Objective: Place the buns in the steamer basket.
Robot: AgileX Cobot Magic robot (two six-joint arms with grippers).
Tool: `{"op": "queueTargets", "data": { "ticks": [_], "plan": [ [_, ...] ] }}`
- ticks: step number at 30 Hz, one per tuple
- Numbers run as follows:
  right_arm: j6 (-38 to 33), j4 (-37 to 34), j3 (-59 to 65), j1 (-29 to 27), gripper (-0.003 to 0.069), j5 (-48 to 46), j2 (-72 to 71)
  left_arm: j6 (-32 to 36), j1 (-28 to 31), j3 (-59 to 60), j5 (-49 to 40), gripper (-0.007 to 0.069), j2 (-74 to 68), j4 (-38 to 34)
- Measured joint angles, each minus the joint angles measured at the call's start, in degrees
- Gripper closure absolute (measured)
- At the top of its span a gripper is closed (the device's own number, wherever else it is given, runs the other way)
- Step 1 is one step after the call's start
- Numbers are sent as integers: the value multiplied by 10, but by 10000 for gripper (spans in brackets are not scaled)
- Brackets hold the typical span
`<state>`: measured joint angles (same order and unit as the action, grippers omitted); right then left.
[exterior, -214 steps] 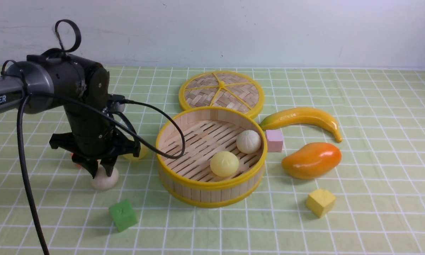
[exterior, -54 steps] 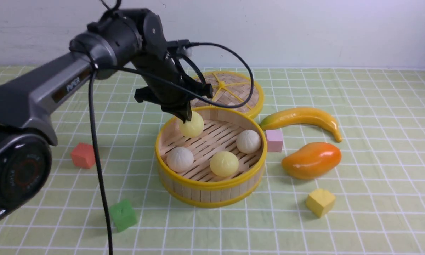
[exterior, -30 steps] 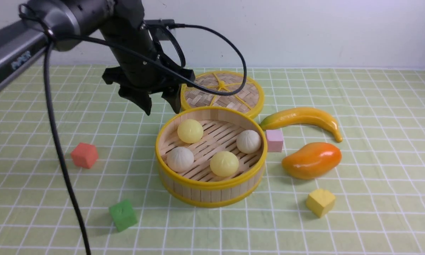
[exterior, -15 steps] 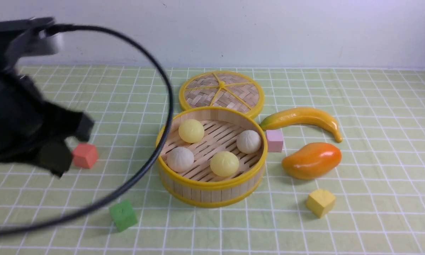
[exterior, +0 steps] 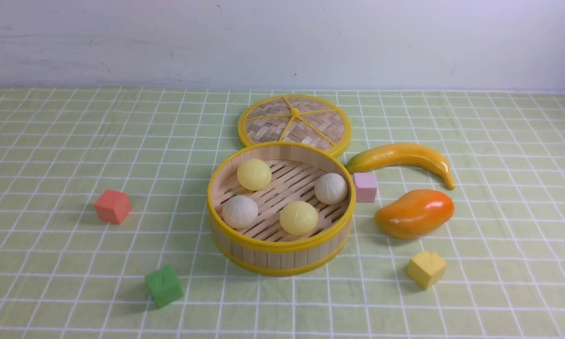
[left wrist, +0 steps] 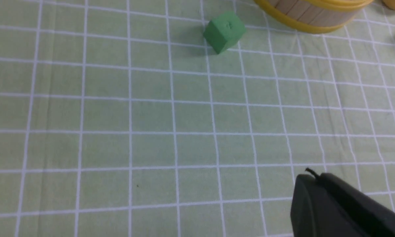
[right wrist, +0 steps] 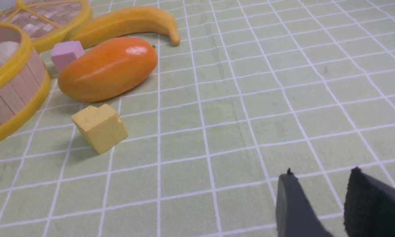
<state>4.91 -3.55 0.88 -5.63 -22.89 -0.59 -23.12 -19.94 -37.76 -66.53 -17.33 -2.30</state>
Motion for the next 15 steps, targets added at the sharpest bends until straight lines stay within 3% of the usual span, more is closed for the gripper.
{"op": "queueTargets", "data": {
  "ticks": [15],
  "plan": [
    [0, 0, 0, 0, 420, 0, 0, -12, 0, 12, -1, 638, 7, 15]
  ]
}}
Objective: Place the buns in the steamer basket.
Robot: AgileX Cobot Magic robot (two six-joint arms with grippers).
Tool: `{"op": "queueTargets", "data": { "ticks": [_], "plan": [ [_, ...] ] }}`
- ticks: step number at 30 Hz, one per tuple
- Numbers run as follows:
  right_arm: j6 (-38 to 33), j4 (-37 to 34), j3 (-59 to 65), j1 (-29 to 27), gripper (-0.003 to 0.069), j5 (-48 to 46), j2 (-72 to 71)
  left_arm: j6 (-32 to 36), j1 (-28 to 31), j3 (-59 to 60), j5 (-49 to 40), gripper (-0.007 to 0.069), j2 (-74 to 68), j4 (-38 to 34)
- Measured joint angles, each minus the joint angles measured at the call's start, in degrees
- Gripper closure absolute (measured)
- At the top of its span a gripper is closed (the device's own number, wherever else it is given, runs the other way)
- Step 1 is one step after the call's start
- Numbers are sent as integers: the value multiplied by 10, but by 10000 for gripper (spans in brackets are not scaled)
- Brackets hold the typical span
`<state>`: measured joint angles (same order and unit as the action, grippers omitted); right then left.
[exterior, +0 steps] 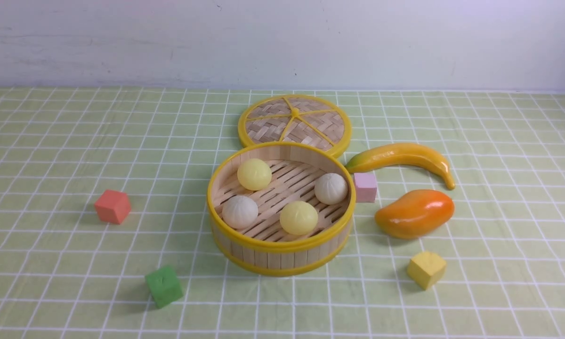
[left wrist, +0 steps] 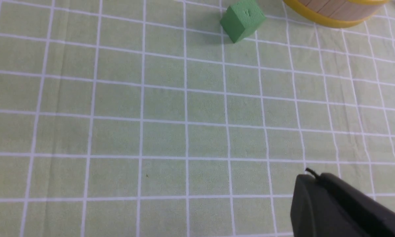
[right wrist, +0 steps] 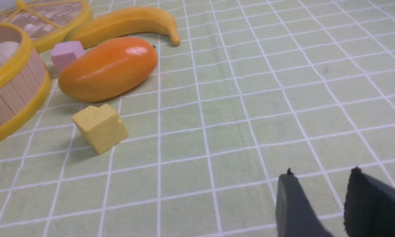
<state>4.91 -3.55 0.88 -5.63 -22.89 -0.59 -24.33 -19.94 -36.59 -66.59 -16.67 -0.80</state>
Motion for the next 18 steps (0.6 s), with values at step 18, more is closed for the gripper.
{"op": "queueTargets", "data": {
  "ticks": [18],
  "plan": [
    [0, 0, 0, 0, 420, 0, 0, 4, 16, 56, 160, 638, 55, 48]
  ]
}}
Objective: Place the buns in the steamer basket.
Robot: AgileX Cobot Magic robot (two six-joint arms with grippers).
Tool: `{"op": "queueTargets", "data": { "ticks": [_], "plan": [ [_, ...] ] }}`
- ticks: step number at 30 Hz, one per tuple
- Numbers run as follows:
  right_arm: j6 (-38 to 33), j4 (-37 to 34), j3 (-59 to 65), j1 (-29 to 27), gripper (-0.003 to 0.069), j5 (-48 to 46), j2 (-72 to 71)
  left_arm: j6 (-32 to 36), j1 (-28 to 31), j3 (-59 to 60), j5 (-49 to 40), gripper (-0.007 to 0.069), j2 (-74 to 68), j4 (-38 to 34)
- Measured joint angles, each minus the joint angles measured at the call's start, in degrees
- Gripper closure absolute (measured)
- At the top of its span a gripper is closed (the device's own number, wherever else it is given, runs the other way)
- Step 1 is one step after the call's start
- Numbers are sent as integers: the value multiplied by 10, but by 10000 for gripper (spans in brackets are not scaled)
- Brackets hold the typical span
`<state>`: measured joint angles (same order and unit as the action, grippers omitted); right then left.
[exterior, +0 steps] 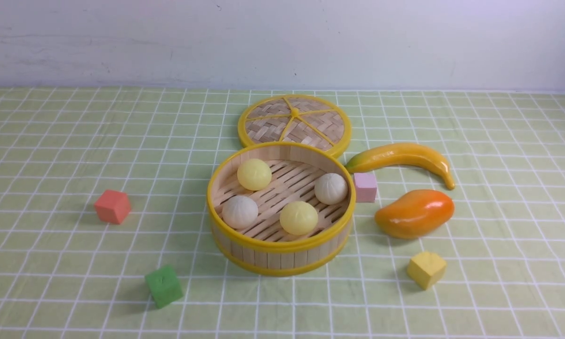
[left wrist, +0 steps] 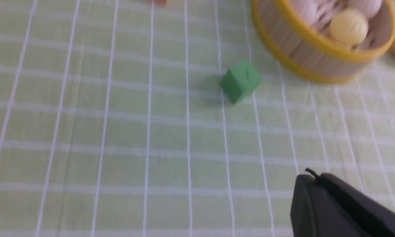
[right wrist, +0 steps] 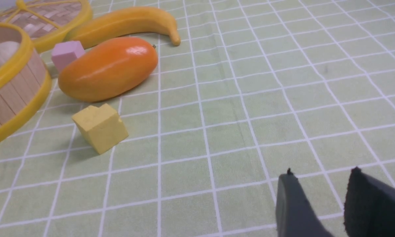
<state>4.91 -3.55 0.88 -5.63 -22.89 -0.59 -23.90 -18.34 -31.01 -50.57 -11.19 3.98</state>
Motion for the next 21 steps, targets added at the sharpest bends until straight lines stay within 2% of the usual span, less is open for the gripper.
{"op": "queueTargets", "data": {
  "ticks": [1, 2, 4, 10, 13, 17, 21],
  "plan": [
    [0, 0, 0, 0, 420, 0, 0, 0, 10, 26, 66, 637, 19, 11],
    [0, 0, 0, 0, 420, 0, 0, 0, 12, 30, 76, 637, 22, 11],
    [0, 0, 0, 0, 420, 0, 0, 0, 40, 92, 178, 637, 55, 18],
    [0, 0, 0, 0, 420, 0, -1, 0, 98, 261, 346, 634, 118, 18],
    [0, 0, 0, 0, 420, 0, -1, 0, 107, 315, 366, 631, 118, 11],
    [0, 0, 0, 0, 420, 0, -1, 0, 108, 326, 301, 627, 118, -7],
    [0, 0, 0, 0, 420, 0, -1, 0, 108, 327, 285, 624, 118, -9]
  ]
}}
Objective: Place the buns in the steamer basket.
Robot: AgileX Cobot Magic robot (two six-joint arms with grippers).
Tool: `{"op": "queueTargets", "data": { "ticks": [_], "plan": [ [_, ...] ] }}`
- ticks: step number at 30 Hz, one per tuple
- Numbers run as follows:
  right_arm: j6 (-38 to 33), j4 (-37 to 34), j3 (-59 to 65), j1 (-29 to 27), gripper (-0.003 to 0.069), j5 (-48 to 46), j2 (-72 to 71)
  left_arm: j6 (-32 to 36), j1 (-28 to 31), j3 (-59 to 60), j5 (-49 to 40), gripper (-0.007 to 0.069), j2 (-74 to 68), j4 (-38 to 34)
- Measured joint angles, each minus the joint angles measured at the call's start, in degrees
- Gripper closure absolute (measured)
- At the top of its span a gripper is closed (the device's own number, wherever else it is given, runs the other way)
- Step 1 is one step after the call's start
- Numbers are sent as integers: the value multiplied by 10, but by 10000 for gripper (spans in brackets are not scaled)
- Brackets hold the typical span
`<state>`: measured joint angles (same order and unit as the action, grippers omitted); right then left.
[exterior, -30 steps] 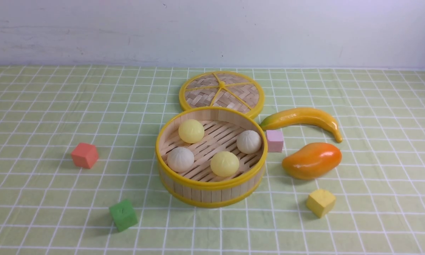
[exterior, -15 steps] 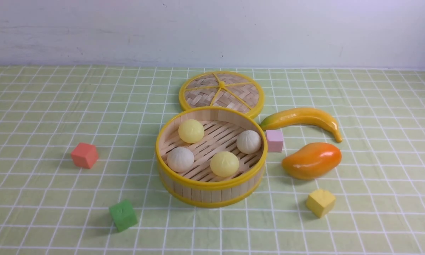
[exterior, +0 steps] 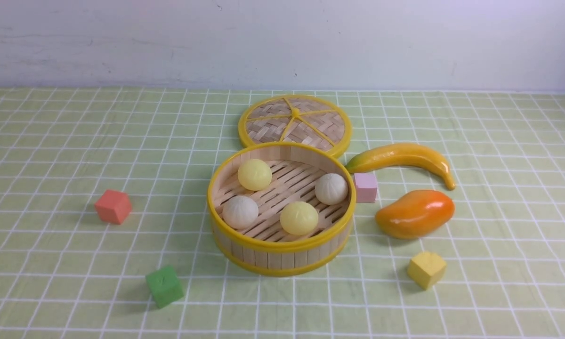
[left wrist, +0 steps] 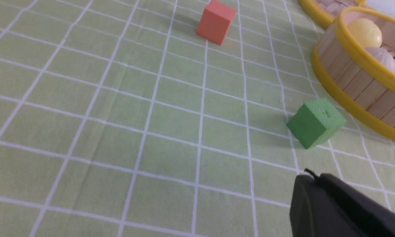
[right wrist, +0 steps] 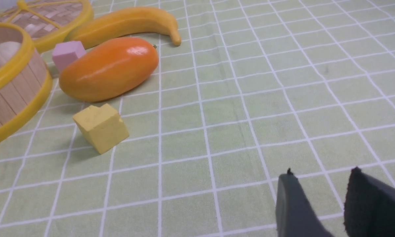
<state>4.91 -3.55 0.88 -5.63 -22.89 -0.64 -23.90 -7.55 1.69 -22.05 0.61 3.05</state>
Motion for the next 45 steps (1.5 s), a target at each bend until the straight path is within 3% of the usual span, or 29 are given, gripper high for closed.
{"op": "queueTargets", "data": {
  "ticks": [45],
  "plan": [
    [0, 0, 0, 0, 420, 0, 0, 0, 0, 0, 0, 606, 0, -3]
  ]
}}
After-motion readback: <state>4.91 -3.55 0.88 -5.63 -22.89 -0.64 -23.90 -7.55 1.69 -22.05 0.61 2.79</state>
